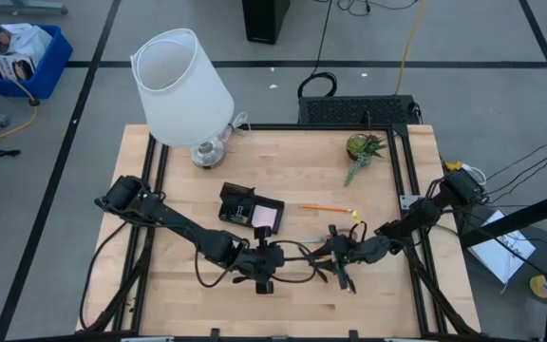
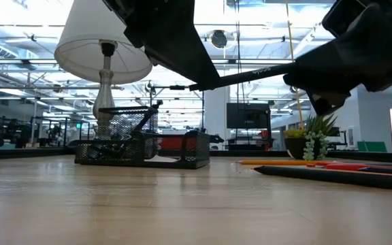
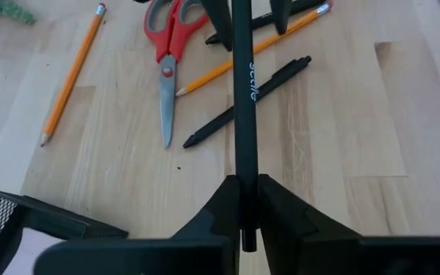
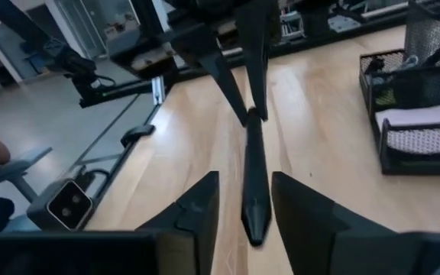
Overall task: Pick and place office supplies into organizer
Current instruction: Put the black pen into the black desk organizer
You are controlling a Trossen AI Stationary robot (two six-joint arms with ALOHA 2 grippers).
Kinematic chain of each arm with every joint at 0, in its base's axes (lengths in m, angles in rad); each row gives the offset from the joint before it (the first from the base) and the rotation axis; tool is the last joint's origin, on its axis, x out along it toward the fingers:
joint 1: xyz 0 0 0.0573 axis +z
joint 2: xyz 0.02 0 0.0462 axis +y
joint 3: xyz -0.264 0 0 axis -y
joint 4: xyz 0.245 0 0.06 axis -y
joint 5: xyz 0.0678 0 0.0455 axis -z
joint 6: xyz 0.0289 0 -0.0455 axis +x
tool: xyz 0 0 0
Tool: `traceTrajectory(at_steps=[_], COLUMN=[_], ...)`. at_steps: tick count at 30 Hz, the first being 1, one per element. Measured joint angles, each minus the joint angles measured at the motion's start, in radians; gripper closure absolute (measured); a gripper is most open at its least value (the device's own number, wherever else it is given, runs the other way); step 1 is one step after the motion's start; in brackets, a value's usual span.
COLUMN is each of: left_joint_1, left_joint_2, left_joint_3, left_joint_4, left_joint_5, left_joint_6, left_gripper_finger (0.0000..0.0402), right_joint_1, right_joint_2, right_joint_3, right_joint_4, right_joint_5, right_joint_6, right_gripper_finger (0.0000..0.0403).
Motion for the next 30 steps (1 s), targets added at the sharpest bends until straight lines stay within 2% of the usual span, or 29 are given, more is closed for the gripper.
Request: traceTrajectory(at_steps=[5, 11, 20, 24, 30], left_joint_1=[0.000, 0.000, -0.001, 0.000, -0.012], left_joint_2=[0.000, -0.001, -0.001, -0.001, -0.002], left_joint_3=[0.000, 0.000, 0.001, 0.001, 0.003], left_joint_4=[0.000, 0.001, 0.003, -0.007, -0.037], left_joint_5=[0.000, 0.001, -0.001, -0.045, -0.092], left_joint_6=[0.000, -0.004, -0.005, -0.020, -0.030], left_gripper_finger=[0.0356, 0.0372, 0.0353, 0.0352, 0.0326], right_joint_1=[0.000, -0.001, -0.001, -0.001, -0.001], right_joint_2=[0.000, 0.000, 0.000, 0.000, 0.000], right_joint_3=[0.000, 0.000, 0.000, 0.000, 0.000], right_joint_4=[0.013, 0.015, 0.018, 0.019, 0.020], right_joint_5=[0.000, -0.009, -0.015, 0.024, 0.035], right_joint_6=[-0.017, -0.021, -0.023, -0.023, -0.023], right_gripper_finger=[0.0322, 0.0375, 0.0376, 0.0374, 0.0375])
